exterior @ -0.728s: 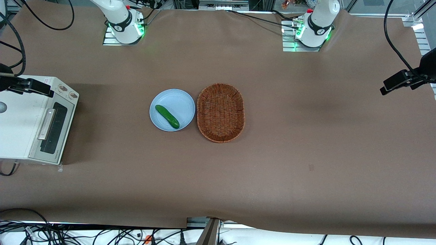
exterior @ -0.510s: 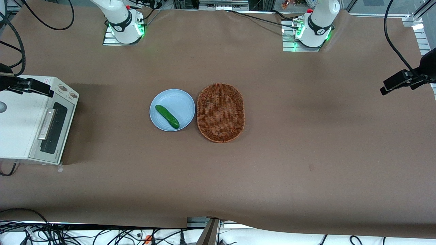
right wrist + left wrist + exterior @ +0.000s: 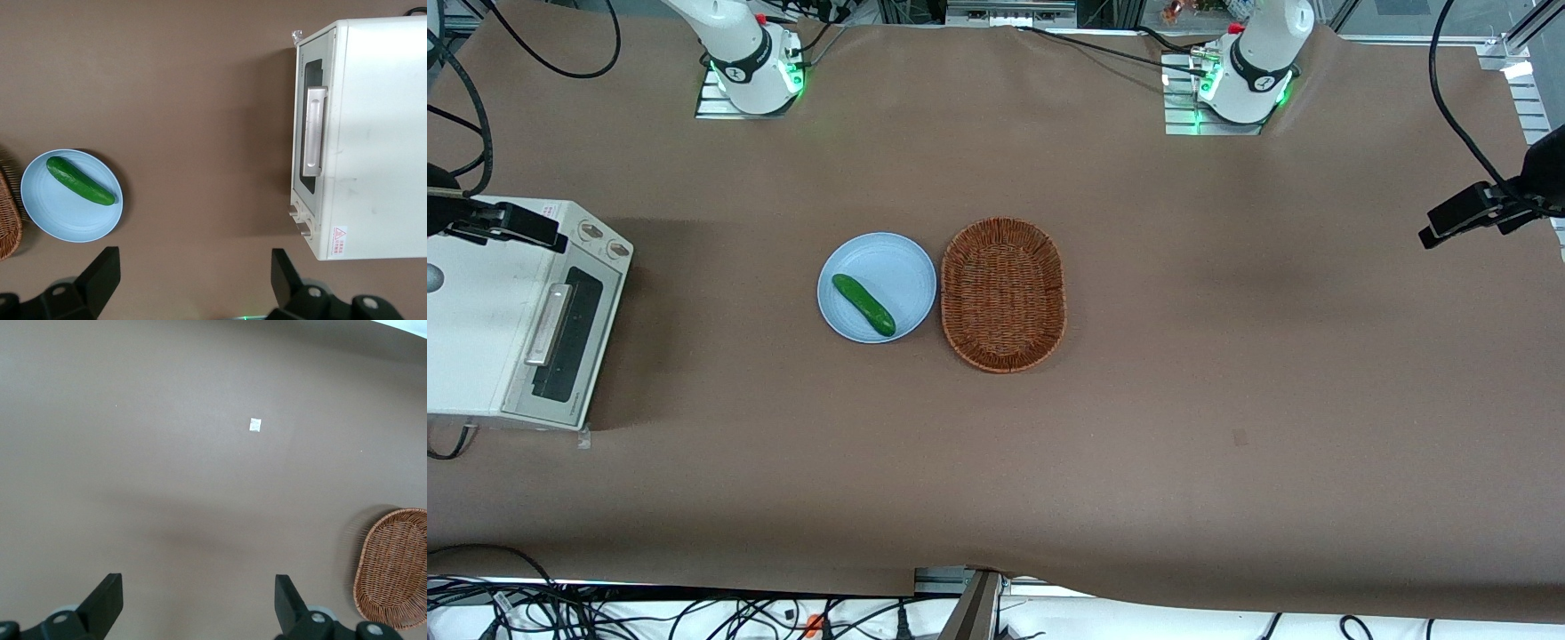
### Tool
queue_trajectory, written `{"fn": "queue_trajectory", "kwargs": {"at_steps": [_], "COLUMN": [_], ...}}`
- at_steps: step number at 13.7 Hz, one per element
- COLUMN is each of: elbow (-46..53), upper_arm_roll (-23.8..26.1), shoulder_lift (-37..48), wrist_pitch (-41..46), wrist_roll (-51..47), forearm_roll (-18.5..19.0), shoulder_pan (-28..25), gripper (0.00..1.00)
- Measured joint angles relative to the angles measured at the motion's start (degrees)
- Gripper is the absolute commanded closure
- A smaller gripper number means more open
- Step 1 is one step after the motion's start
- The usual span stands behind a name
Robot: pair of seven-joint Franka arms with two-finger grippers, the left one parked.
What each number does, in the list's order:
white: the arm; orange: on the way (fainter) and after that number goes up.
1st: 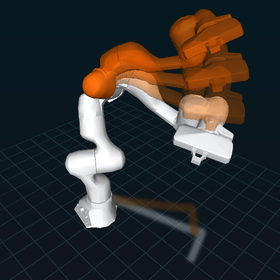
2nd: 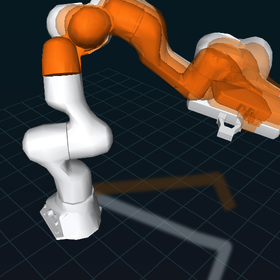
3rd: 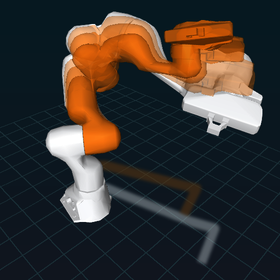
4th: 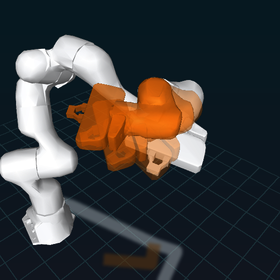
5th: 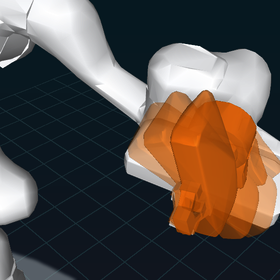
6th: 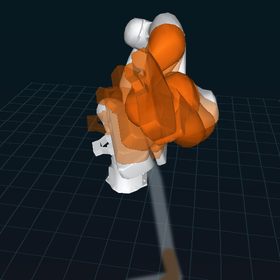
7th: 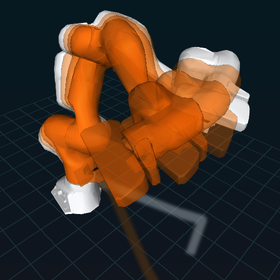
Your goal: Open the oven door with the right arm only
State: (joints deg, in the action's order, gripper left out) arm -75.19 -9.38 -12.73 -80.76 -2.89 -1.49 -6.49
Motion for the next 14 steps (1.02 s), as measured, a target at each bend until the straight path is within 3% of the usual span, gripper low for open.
{"fn": "queue_trajectory", "kwargs": {"at_steps": [14], "elbow": [-0.5], "upper_arm_roll": [0.83], "shoulder_lift": [-0.2], "wrist_pitch": [0.31], "wrist_roll": [0.01], "forearm_roll": [-0.5], "shoulder_pan": [-0.05], "gripper": [0.0]}}
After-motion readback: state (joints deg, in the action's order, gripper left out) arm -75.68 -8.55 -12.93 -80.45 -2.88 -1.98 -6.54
